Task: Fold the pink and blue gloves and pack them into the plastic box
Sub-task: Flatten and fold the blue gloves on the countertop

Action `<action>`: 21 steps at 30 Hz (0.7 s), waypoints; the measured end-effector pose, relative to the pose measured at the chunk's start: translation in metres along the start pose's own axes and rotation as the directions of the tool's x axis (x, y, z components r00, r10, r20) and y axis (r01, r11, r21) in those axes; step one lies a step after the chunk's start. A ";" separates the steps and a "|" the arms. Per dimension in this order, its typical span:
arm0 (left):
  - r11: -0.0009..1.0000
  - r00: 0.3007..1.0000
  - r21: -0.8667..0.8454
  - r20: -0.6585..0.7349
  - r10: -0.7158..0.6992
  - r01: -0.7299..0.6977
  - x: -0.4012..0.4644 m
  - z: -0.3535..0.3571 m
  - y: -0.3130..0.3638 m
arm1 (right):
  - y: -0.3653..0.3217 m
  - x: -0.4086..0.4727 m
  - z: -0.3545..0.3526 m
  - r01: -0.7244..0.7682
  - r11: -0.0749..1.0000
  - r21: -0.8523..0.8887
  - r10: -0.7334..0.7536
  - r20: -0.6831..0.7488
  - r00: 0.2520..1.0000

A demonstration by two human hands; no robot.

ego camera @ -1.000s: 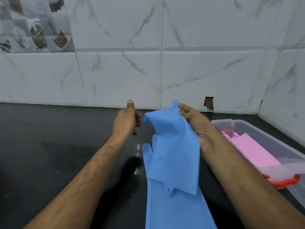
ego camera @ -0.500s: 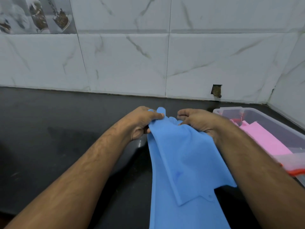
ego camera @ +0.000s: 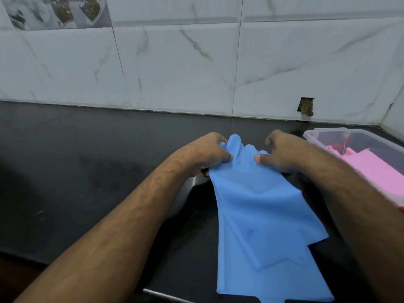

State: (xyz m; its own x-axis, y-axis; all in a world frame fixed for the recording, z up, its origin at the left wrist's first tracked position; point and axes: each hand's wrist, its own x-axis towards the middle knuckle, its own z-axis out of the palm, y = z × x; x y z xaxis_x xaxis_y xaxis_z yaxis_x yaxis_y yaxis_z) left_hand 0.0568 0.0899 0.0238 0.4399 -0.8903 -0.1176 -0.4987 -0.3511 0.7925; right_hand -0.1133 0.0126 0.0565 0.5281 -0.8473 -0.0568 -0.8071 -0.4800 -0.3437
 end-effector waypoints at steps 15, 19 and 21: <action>0.966 0.985 0.248 -0.137 0.108 -0.072 0.007 0.006 -0.008 | 0.006 0.006 0.006 -0.074 0.995 -0.066 0.078 0.062 0.995; 0.927 0.975 0.363 -0.156 0.155 -0.089 0.009 0.009 -0.005 | 0.006 0.008 0.006 -0.075 0.992 -0.098 0.078 0.029 0.997; 0.929 0.972 0.364 -0.183 0.148 -0.073 0.010 0.008 -0.006 | 0.006 0.012 0.006 -0.072 0.992 -0.106 0.072 -0.002 0.997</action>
State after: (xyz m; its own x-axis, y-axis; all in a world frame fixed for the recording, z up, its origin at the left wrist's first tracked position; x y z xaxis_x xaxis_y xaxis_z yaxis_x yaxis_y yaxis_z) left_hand 0.0582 0.0807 0.0128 0.4902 -0.8643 0.1129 -0.7671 -0.3663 0.5267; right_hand -0.1101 0.0014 0.0477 0.4679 -0.8802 -0.0800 -0.8666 -0.4391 -0.2372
